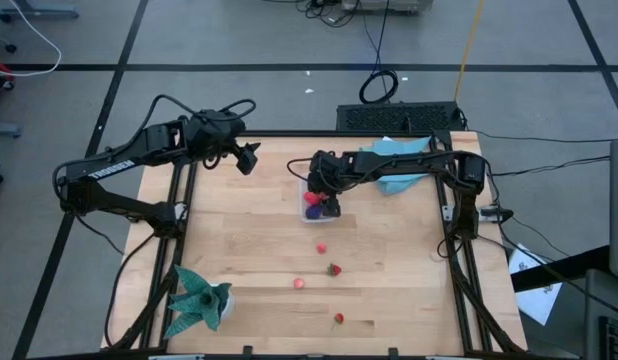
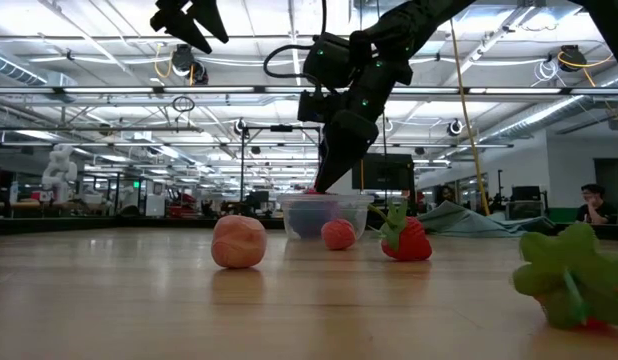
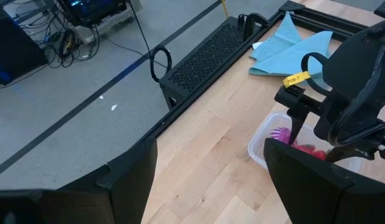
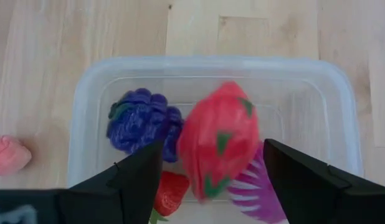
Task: Pick and placing Produce into tupperware
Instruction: Put the red dragon fruit into the transparent bin, then put the top pink peach into the transparent bin
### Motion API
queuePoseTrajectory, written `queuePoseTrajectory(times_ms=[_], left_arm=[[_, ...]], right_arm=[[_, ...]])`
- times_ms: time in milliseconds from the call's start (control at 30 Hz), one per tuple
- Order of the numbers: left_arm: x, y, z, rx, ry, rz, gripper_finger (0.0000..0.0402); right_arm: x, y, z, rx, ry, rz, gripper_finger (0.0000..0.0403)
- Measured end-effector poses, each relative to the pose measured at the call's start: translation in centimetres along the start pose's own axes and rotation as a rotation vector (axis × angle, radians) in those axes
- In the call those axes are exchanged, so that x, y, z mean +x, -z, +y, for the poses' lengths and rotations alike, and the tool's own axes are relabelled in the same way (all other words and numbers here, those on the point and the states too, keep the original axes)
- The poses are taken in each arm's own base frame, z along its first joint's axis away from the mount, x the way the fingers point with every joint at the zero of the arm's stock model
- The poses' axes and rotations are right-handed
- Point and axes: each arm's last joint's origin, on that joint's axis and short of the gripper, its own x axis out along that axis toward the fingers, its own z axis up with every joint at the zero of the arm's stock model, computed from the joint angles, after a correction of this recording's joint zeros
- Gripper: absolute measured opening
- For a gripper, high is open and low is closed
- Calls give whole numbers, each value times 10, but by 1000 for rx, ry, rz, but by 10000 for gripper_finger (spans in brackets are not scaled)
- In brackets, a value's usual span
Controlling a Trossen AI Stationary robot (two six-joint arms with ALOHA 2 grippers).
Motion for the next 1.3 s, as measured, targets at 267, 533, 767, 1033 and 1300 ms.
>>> queuePoseTrajectory(times_ms=[267, 533, 767, 1033, 1300], left_arm=[[0, 0, 0, -1, 0, 0, 296], [0, 0, 0, 0, 0, 1, 296], [0, 0, -2, -21, 10, 1, 296], [-7, 4, -18, -38, 109, 13, 296], [-10, 18, -72, -23, 282, 84, 296]], right_arm=[[-2, 0, -5, -57, 176, 43, 270], [-44, -13, 10, -187, 317, -16, 270], [-128, -25, 53, -210, 323, -259, 270], [-222, 9, 99, -9, 214, -390, 270], [-260, 50, 128, 119, 82, -309, 270]])
